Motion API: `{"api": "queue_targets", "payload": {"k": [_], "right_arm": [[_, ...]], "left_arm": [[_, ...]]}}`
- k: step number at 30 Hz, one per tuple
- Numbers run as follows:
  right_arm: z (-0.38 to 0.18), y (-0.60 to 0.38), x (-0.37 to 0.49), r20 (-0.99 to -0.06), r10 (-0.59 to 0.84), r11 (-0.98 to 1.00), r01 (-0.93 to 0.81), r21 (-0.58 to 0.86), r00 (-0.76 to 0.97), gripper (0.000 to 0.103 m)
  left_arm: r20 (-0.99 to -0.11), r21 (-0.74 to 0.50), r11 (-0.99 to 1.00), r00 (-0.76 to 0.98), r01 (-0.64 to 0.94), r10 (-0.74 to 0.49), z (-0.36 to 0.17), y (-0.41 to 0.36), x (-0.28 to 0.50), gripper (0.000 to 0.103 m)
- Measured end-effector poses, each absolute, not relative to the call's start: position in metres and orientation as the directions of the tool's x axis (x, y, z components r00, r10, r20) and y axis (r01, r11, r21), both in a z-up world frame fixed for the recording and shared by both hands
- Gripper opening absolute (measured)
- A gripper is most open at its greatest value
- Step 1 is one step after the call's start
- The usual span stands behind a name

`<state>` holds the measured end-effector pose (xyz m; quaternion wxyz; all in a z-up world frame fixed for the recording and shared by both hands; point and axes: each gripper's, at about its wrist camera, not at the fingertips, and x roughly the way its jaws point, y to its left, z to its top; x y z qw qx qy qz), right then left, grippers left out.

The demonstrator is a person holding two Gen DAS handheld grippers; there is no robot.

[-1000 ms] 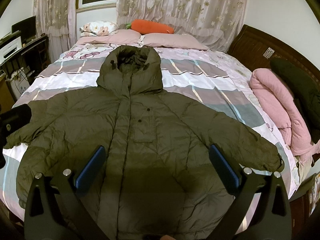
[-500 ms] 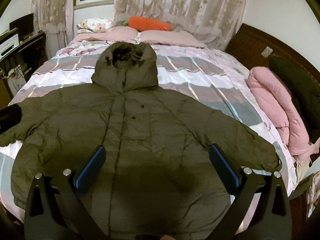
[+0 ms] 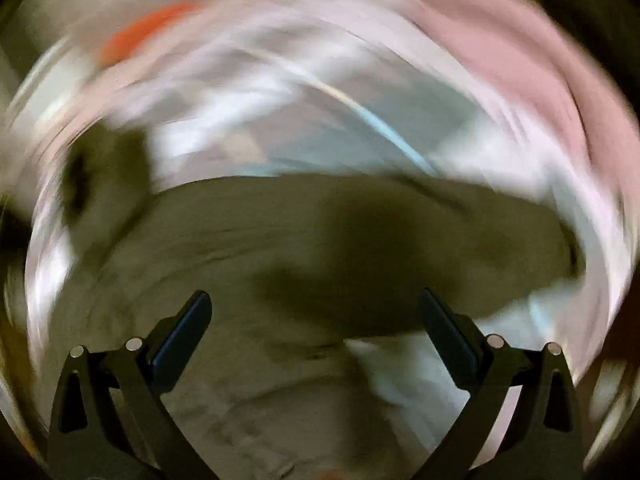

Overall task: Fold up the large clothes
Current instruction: 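Grasp the jacket sleeve cuff with the right gripper and lift it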

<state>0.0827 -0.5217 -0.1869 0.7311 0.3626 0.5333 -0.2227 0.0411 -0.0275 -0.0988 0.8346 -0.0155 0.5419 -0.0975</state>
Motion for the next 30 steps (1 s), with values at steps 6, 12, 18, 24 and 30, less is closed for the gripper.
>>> {"api": "queue_targets", "payload": {"k": [6,12,18,24,30], "right_arm": [[-0.273,-0.624,-0.006,-0.895,0.284,0.071,0.924,0.377,0.344,0.102],[-0.25,-0.679,-0.041,-0.904,0.076,0.015,0.906,0.423,0.421,0.102],[-0.283,-0.689,-0.066,-0.855,0.115,-0.067,0.863,0.502,0.506,0.061],[-0.217,-0.673,-0.054,-0.744,-0.024,0.024,0.744,0.668,0.668,0.006],[-0.094,-0.577,0.02,-0.564,0.081,0.525,0.446,0.725,0.822,0.006]], "left_arm": [[-0.939,0.06,0.966,0.342,0.251,-0.03,-0.141,-0.079,0.063,0.101],[-0.976,-0.068,0.962,0.181,0.264,-0.119,-0.153,-0.079,0.055,0.101],[-0.973,-0.041,0.973,0.213,0.227,-0.09,-0.147,-0.069,0.051,0.101],[-0.972,-0.045,0.972,0.215,0.232,-0.096,-0.148,-0.073,0.056,0.101],[-0.957,-0.042,0.98,0.274,0.193,-0.094,-0.131,-0.059,0.067,0.101]]}}
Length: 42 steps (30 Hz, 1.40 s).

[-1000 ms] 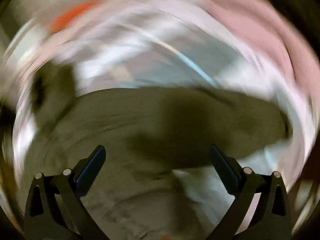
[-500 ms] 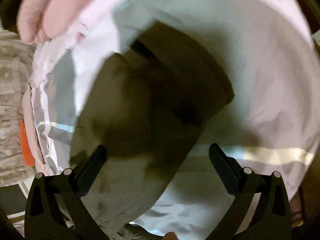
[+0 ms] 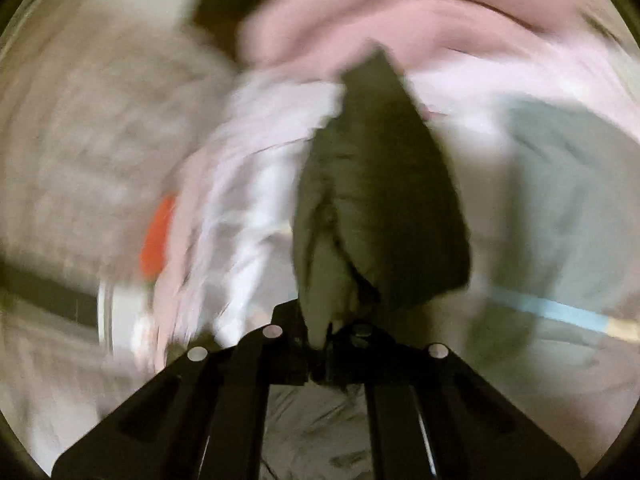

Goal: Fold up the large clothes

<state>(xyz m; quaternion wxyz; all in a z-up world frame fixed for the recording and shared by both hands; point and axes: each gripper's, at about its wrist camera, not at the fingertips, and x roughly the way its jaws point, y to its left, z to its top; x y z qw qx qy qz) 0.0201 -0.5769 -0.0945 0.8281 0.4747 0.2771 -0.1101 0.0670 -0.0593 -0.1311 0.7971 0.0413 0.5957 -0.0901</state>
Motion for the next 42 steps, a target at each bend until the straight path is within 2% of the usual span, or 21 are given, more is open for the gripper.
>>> {"api": "queue_targets", "payload": {"k": [4,6,8,9,10,12,16,21,23,24,25,29,31,34,37,38,40,41,42], "right_arm": [[-0.056,-0.457,0.05,-0.543,0.329,0.738,0.149,0.658,0.773,0.006],[-0.053,-0.389,0.058,-0.581,0.438,0.798,0.001,0.603,0.686,0.007],[-0.064,-0.321,0.059,-0.633,0.548,0.801,-0.123,0.587,0.548,0.014],[-0.07,-0.302,0.057,-0.648,0.578,0.79,-0.141,0.597,0.496,0.029],[-0.073,-0.288,0.053,-0.659,0.596,0.782,-0.148,0.605,0.459,0.051],[-0.074,-0.27,0.051,-0.662,0.615,0.773,-0.166,0.612,0.427,0.074],[-0.059,-0.299,0.061,-0.661,0.55,0.805,-0.114,0.582,0.51,0.086],[-0.079,-0.363,0.078,-0.727,0.437,0.798,0.145,0.585,0.529,0.086],[-0.09,-0.369,0.074,-0.737,0.434,0.781,0.192,0.595,0.519,0.086],[-0.092,-0.371,0.068,-0.736,0.438,0.772,0.204,0.602,0.517,0.086],[-0.093,-0.372,0.064,-0.734,0.444,0.764,0.21,0.61,0.515,0.086],[-0.097,-0.371,0.063,-0.728,0.477,0.746,0.211,0.631,0.492,0.086],[-0.098,-0.369,0.065,-0.734,0.482,0.75,0.207,0.628,0.479,0.086],[-0.103,-0.363,0.067,-0.744,0.482,0.758,0.205,0.619,0.463,0.086],[-0.112,-0.356,0.071,-0.77,0.462,0.787,0.198,0.585,0.44,0.086],[-0.115,-0.353,0.074,-0.791,0.436,0.811,0.194,0.552,0.429,0.086],[-0.122,-0.347,0.077,-0.832,0.36,0.863,0.189,0.469,0.422,0.086],[-0.126,-0.345,0.079,-0.839,0.339,0.876,0.184,0.447,0.426,0.086],[-0.132,-0.341,0.082,-0.844,0.327,0.887,0.171,0.43,0.426,0.082]], "left_arm": [[-0.96,-0.06,0.991,0.267,0.116,-0.089,-0.133,-0.036,0.076,0.101],[-0.962,-0.067,0.995,0.26,0.074,-0.084,-0.135,-0.026,0.078,0.101],[-0.964,-0.08,0.996,0.25,0.032,-0.085,-0.138,-0.014,0.082,0.101],[-0.965,-0.08,0.997,0.25,0.02,-0.083,-0.139,-0.01,0.083,0.101],[-0.965,-0.077,0.997,0.251,0.008,-0.077,-0.141,-0.006,0.084,0.101],[-0.965,-0.064,0.998,0.255,-0.014,-0.058,-0.142,0.003,0.087,0.101],[-0.966,-0.098,0.994,0.243,-0.051,-0.083,-0.147,0.014,0.093,0.101],[-0.941,-0.316,0.943,0.159,-0.105,-0.297,-0.179,0.017,0.11,0.1],[-0.89,-0.45,0.881,0.157,-0.149,-0.428,-0.193,0.017,0.117,0.084],[-0.872,-0.486,0.86,0.156,-0.159,-0.464,-0.198,0.015,0.118,0.062],[-0.854,-0.519,0.839,0.136,-0.162,-0.502,-0.204,0.01,0.122,0.05],[-0.881,-0.474,0.87,0.082,-0.137,-0.467,-0.229,-0.011,0.132,0.036],[-0.89,-0.453,0.885,0.115,-0.108,-0.441,-0.231,-0.018,0.14,0.019],[-0.9,-0.36,0.931,0.282,-0.058,-0.331,-0.21,-0.024,0.154,0.013],[-0.856,-0.237,0.969,0.486,-0.069,-0.175,-0.175,-0.015,0.169,0.014],[-0.846,-0.19,0.98,0.517,-0.064,-0.13,-0.17,-0.015,0.173,0.015],[-0.864,-0.163,0.984,0.492,-0.067,-0.109,-0.172,-0.013,0.182,0.03],[-0.876,-0.163,0.983,0.471,-0.083,-0.106,-0.176,-0.013,0.182,0.032],[-0.888,-0.177,0.979,0.444,-0.097,-0.116,-0.181,-0.013,0.181,0.032]]}}
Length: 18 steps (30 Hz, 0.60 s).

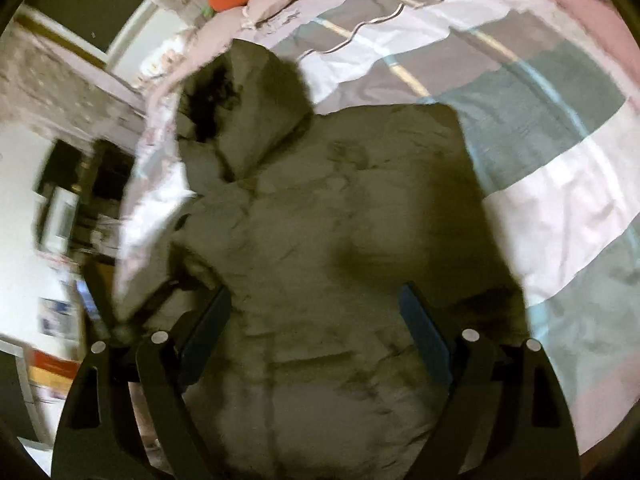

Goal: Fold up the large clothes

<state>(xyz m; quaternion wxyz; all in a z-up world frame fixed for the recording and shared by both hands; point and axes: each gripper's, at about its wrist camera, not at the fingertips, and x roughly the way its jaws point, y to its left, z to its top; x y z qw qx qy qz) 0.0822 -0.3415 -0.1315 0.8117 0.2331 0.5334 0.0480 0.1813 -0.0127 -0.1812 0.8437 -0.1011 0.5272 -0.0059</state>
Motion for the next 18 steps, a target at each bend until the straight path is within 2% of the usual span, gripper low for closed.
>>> {"api": "queue_targets", "payload": {"k": [1,2,4,5,9,12,14,15,16,18], "right_arm": [[-0.139,-0.338,0.087,-0.846,0.327,0.893,0.155,0.422,0.42,0.06],[-0.145,-0.335,0.09,-0.85,0.331,0.896,0.146,0.419,0.409,0.049],[-0.168,-0.331,0.103,-0.871,0.334,0.901,0.15,0.407,0.361,0.033],[-0.178,-0.33,0.107,-0.887,0.316,0.908,0.165,0.386,0.338,0.031],[-0.223,-0.329,0.123,-0.959,0.154,0.956,0.208,0.206,0.238,0.031],[-0.229,-0.332,0.128,-0.965,0.159,0.949,0.237,0.208,0.21,0.031],[-0.209,-0.334,0.128,-0.94,0.207,0.927,0.252,0.276,0.27,0.032],[-0.196,-0.334,0.128,-0.917,0.237,0.921,0.228,0.317,0.32,0.037],[-0.189,-0.332,0.128,-0.905,0.239,0.924,0.203,0.323,0.351,0.051],[-0.187,-0.328,0.131,-0.92,0.164,0.954,0.181,0.24,0.356,0.069]], "left_arm": [[-0.894,-0.19,0.977,0.428,-0.093,-0.133,-0.184,-0.014,0.181,0.033],[-0.898,-0.19,0.979,0.416,-0.074,-0.143,-0.186,-0.02,0.179,0.034],[-0.903,-0.159,0.987,0.411,-0.039,-0.129,-0.187,-0.03,0.177,0.038],[-0.906,-0.136,0.991,0.405,-0.016,-0.118,-0.189,-0.035,0.177,0.039],[-0.921,-0.099,0.995,0.377,0.002,-0.093,-0.199,-0.036,0.178,0.047],[-0.933,-0.122,0.992,0.342,-0.01,-0.111,-0.2,-0.026,0.172,0.047],[-0.917,-0.155,0.987,0.378,-0.038,-0.129,-0.186,-0.011,0.165,0.054],[-0.901,-0.163,0.985,0.415,-0.057,-0.125,-0.178,-0.001,0.16,0.072],[-0.888,-0.162,0.984,0.446,-0.079,-0.11,-0.171,0.007,0.158,0.088],[-0.863,-0.171,0.972,0.5,-0.16,-0.069,-0.158,0.034,0.155,0.091]]}}
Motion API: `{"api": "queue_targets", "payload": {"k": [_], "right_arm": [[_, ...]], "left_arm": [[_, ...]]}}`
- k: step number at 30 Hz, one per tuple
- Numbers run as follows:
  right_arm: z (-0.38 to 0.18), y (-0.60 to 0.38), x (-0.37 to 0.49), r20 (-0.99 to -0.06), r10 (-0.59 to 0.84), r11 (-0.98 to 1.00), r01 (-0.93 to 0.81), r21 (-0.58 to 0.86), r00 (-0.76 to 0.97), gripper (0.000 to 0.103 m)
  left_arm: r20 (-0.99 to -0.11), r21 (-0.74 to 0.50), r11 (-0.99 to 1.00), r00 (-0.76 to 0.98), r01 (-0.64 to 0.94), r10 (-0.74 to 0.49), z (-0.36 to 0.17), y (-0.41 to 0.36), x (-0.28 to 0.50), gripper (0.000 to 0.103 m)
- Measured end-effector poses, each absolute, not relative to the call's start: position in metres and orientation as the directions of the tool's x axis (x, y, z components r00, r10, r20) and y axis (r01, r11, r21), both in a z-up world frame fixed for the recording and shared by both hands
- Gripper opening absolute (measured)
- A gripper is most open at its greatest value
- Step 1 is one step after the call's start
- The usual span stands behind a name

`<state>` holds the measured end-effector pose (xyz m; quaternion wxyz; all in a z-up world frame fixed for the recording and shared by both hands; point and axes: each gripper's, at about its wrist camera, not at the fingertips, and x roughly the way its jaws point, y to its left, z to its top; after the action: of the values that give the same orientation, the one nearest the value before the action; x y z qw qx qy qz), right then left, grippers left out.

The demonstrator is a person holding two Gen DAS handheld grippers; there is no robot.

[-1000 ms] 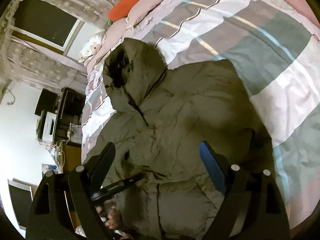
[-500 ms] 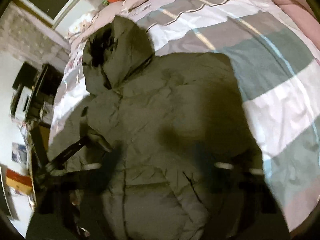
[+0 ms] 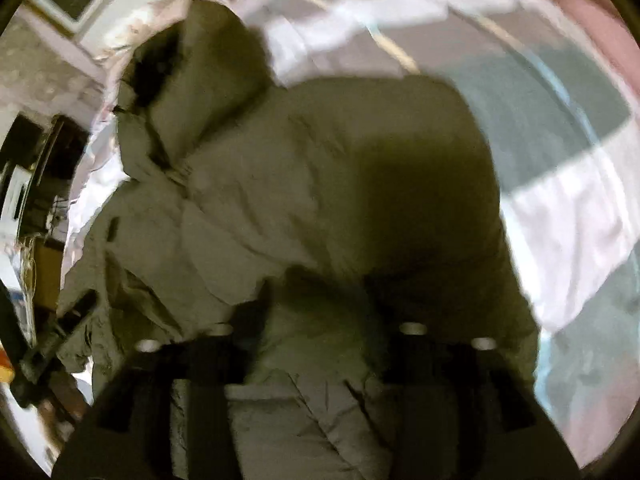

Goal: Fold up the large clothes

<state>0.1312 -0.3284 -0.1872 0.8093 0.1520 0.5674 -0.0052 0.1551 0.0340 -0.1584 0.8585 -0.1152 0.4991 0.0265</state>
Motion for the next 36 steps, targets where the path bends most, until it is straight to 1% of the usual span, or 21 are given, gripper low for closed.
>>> {"api": "queue_targets", "payload": {"k": [1,3,6,8,10,12,14,15,16,17,21,24,25,26,27,28,29,30,31,34,36], "right_arm": [[-0.196,-0.326,0.133,-0.936,0.138,0.964,0.174,0.202,0.324,0.071],[-0.229,-0.32,0.137,-0.981,0.08,0.983,0.147,0.107,0.178,0.071],[-0.227,-0.314,0.14,-0.982,0.047,0.986,0.146,0.075,0.182,0.071],[-0.208,-0.314,0.14,-0.966,0.087,0.98,0.151,0.126,0.241,0.071],[-0.192,-0.316,0.139,-0.949,0.126,0.971,0.161,0.178,0.289,0.078],[-0.183,-0.319,0.139,-0.94,0.153,0.959,0.185,0.216,0.306,0.08],[-0.187,-0.322,0.137,-0.938,0.19,0.942,0.216,0.257,0.289,0.08],[-0.191,-0.324,0.136,-0.938,0.22,0.929,0.237,0.285,0.266,0.08],[-0.194,-0.322,0.127,-0.938,0.24,0.919,0.252,0.302,0.25,0.08],[-0.196,-0.319,0.116,-0.938,0.264,0.907,0.273,0.321,0.224,0.08],[-0.195,-0.317,0.093,-0.931,0.311,0.883,0.304,0.357,0.19,0.08],[-0.19,-0.315,0.087,-0.923,0.331,0.875,0.303,0.378,0.196,0.08],[-0.189,-0.315,0.086,-0.923,0.328,0.877,0.3,0.376,0.199,0.08],[-0.188,-0.314,0.086,-0.925,0.323,0.881,0.292,0.372,0.202,0.08],[-0.186,-0.312,0.086,-0.925,0.319,0.885,0.284,0.368,0.205,0.08],[-0.185,-0.311,0.087,-0.925,0.317,0.888,0.279,0.367,0.209,0.08],[-0.185,-0.311,0.087,-0.925,0.316,0.888,0.277,0.367,0.214,0.08],[-0.185,-0.312,0.089,-0.924,0.313,0.888,0.277,0.366,0.218,0.08],[-0.184,-0.313,0.09,-0.924,0.311,0.889,0.278,0.365,0.222,0.08],[-0.183,-0.312,0.09,-0.922,0.314,0.885,0.282,0.37,0.226,0.08],[-0.183,-0.311,0.09,-0.919,0.321,0.882,0.281,0.378,0.228,0.08]], "left_arm": [[-0.868,-0.194,0.964,0.49,-0.183,-0.081,-0.16,0.044,0.156,0.091],[-0.891,-0.238,0.942,0.439,-0.238,-0.115,-0.172,0.064,0.159,0.091],[-0.921,-0.257,0.903,0.369,-0.343,-0.122,-0.187,0.097,0.158,0.084],[-0.927,-0.244,0.86,0.368,-0.449,-0.071,-0.184,0.129,0.148,0.084],[-0.924,-0.24,0.804,0.381,-0.544,-0.018,-0.179,0.159,0.134,0.091],[-0.92,-0.258,0.734,0.391,-0.628,0.011,-0.176,0.19,0.117,0.093],[-0.913,-0.318,0.643,0.408,-0.696,-0.009,-0.175,0.225,0.103,0.093],[-0.901,-0.364,0.576,0.433,-0.732,-0.018,-0.176,0.249,0.094,0.095],[-0.89,-0.399,0.517,0.455,-0.757,-0.02,-0.178,0.269,0.086,0.099],[-0.879,-0.429,0.445,0.476,-0.786,-0.007,-0.181,0.294,0.075,0.099],[-0.89,-0.421,0.251,0.451,-0.872,0.074,-0.202,0.36,0.044,0.099],[-0.888,-0.452,0.082,0.457,-0.888,0.049,-0.232,0.396,0.025,0.099],[-0.868,-0.495,0.041,0.496,-0.868,0.021,-0.243,0.403,0.021,0.094],[-0.837,-0.547,0.025,0.546,-0.837,-0.019,-0.253,0.408,0.021,0.085],[-0.804,-0.594,0.027,0.592,-0.804,-0.057,-0.258,0.409,0.024,0.05],[-0.784,-0.619,0.034,0.616,-0.784,-0.077,-0.26,0.408,0.028,0.023],[-0.761,-0.648,0.063,0.643,-0.759,-0.085,-0.254,0.406,0.034,0.014],[-0.754,-0.657,0.089,0.652,-0.749,-0.074,-0.247,0.403,0.038,0.008],[-0.741,-0.671,0.124,0.669,-0.731,-0.059,-0.235,0.4,0.043,0.006],[-0.696,-0.695,0.267,0.718,-0.668,-0.016,-0.19,0.378,0.062,0.005],[-0.665,-0.663,0.461,0.747,-0.59,-0.002,-0.145,0.341,0.079,0.005]]}}
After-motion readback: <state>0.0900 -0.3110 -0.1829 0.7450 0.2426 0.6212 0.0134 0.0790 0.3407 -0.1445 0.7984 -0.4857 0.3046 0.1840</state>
